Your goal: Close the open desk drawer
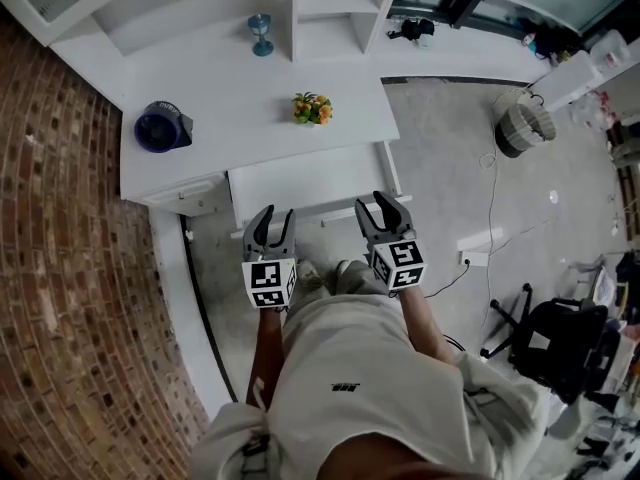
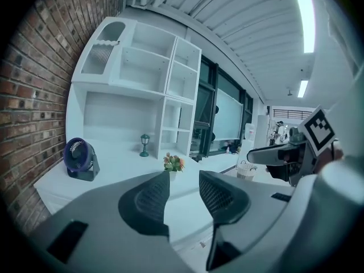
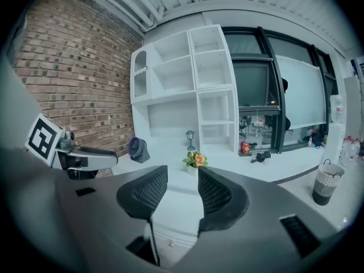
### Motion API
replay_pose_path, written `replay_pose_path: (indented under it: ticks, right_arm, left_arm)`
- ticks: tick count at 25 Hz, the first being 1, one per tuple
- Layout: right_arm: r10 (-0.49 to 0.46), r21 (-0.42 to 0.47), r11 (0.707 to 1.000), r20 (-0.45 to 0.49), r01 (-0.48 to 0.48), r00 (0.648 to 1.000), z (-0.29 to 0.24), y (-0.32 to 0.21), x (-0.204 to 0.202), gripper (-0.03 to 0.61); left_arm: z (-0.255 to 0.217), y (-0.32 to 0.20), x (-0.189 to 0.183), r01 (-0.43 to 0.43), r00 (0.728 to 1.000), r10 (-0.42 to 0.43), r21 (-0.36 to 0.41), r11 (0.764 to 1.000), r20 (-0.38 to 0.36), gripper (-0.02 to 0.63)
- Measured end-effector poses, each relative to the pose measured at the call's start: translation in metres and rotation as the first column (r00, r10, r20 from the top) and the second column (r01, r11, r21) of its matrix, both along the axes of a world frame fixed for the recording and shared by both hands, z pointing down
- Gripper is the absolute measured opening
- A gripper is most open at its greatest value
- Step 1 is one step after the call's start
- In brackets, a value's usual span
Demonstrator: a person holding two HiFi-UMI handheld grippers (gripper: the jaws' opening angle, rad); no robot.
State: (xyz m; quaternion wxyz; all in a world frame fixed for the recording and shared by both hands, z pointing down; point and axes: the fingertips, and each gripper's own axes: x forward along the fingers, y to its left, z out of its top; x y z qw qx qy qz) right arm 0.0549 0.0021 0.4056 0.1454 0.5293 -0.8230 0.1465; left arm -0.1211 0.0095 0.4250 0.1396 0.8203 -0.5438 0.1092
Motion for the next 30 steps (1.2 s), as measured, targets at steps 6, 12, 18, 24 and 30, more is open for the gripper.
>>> replay_pose_path:
  ticks: [6, 12, 18, 24, 30]
  right_arm:
    - [0.064, -0.037, 0.997, -0.030, -0.065, 0.998, 0.020, 0.004, 0.022, 0.170]
    - [0.074, -0.108, 0.991, -0.040, -0.078, 0.996, 0.052, 0.003, 0.038, 0.170]
    - [0.035, -0.173, 0.984, -0.040, -0.042, 0.999, 0.092, -0.012, 0.041, 0.171]
    - [-0.006, -0.226, 0.974, -0.031, -0.001, 0.999, 0.123, -0.025, 0.037, 0.170]
    - [-0.015, -0.265, 0.964, -0.060, -0.002, 0.998, 0.158, -0.020, 0.043, 0.171]
  left_arm:
    - [0.019, -0.011, 0.017, -0.056, 0.998, 0.056, -0.031, 0.998, -0.007, 0.172]
    - [0.045, -0.015, 0.034, -0.063, 0.998, 0.063, -0.084, 0.995, -0.001, 0.170]
    - [0.077, -0.019, 0.033, -0.021, 0.999, 0.025, -0.157, 0.987, 0.025, 0.170]
    - [0.107, -0.022, 0.030, 0.020, 0.999, -0.009, -0.219, 0.976, 0.048, 0.170]
    - [0.137, -0.017, 0.028, 0.028, 0.997, -0.008, -0.271, 0.962, 0.072, 0.172]
